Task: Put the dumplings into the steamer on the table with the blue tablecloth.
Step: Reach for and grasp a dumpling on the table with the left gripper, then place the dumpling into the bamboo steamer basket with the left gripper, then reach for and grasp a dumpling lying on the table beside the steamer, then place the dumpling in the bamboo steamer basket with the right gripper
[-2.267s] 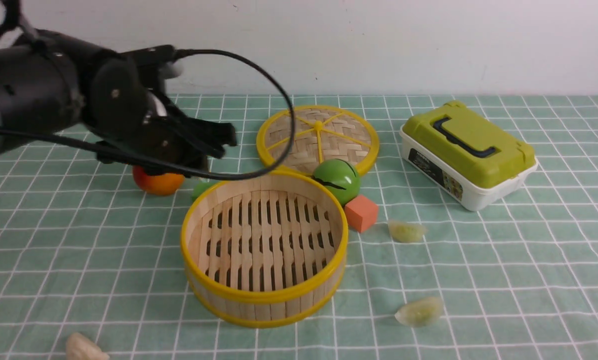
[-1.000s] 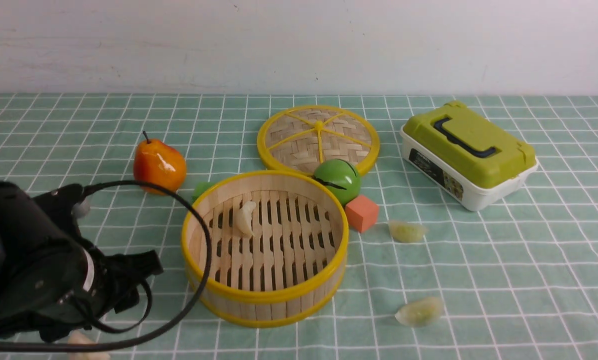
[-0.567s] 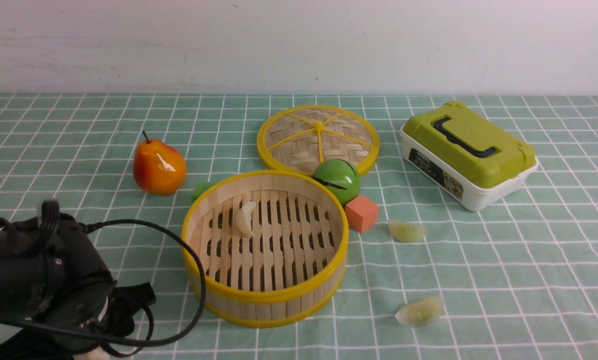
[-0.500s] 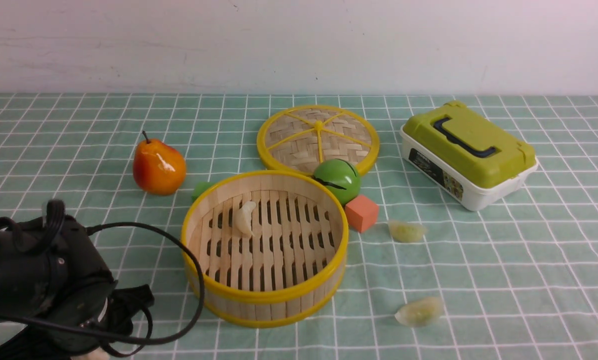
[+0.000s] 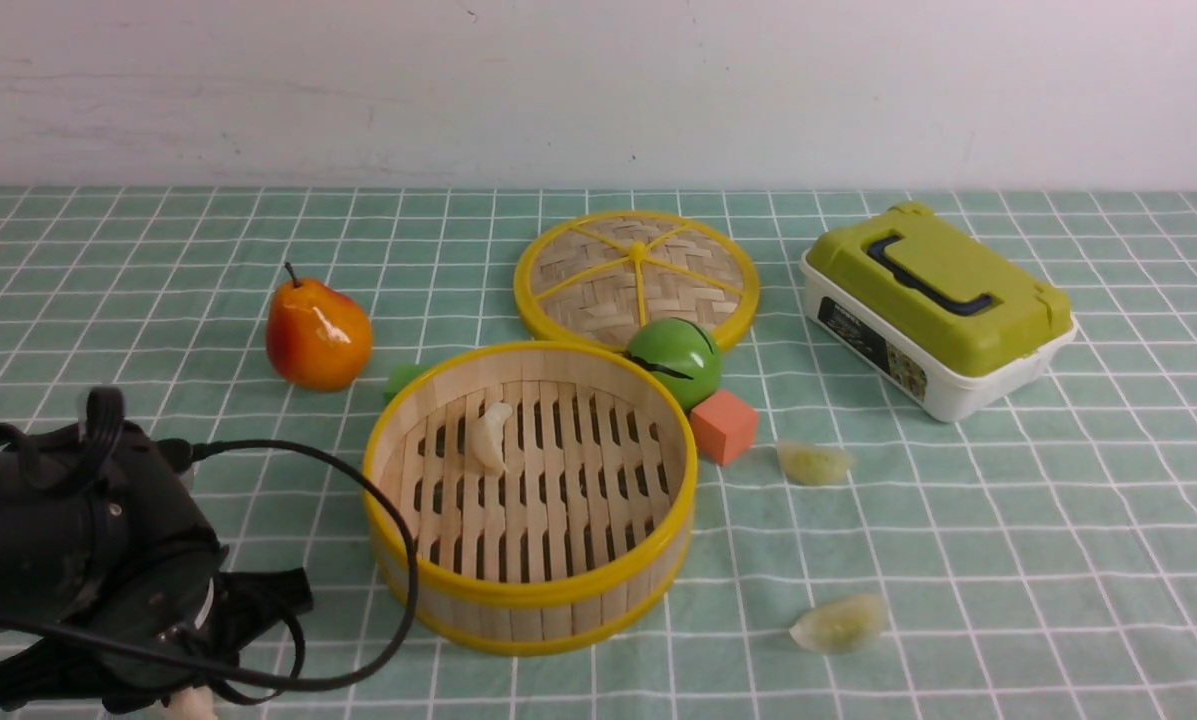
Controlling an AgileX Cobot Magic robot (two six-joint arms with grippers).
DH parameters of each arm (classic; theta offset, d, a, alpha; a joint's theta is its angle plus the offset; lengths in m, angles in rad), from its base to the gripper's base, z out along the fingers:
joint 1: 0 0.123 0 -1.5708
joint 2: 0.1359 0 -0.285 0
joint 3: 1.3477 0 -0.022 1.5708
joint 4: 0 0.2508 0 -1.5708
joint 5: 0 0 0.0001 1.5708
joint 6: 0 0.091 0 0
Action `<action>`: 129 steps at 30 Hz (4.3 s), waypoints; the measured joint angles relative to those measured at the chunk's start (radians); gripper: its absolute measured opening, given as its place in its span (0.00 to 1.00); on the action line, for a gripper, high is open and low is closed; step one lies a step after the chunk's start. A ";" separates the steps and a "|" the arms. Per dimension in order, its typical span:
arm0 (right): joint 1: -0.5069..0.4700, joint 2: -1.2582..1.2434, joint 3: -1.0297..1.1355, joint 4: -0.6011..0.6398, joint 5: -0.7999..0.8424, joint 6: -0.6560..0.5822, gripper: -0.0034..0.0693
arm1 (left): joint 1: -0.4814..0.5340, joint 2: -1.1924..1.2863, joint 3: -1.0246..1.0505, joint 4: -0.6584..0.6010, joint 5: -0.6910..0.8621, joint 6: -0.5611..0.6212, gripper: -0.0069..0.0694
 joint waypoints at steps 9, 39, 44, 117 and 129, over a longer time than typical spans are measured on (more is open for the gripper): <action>0.000 0.000 0.000 -0.001 -0.008 0.000 0.10 | 0.000 -0.123 -0.217 -0.285 0.078 0.446 0.07; 0.000 0.000 0.000 -0.004 -0.007 0.000 0.11 | 0.000 0.105 -0.057 -0.052 0.016 0.139 0.38; 0.000 0.000 0.000 -0.004 -0.007 0.000 0.11 | -0.007 0.065 -0.096 -0.086 0.054 0.189 0.39; 0.150 1.594 -1.375 -0.039 0.425 -0.682 0.33 | -0.160 -0.888 -0.045 -0.316 0.541 0.815 0.21; 0.244 1.377 -1.379 0.393 0.425 -0.364 0.33 | -0.160 -1.133 0.187 -0.041 0.362 0.494 0.21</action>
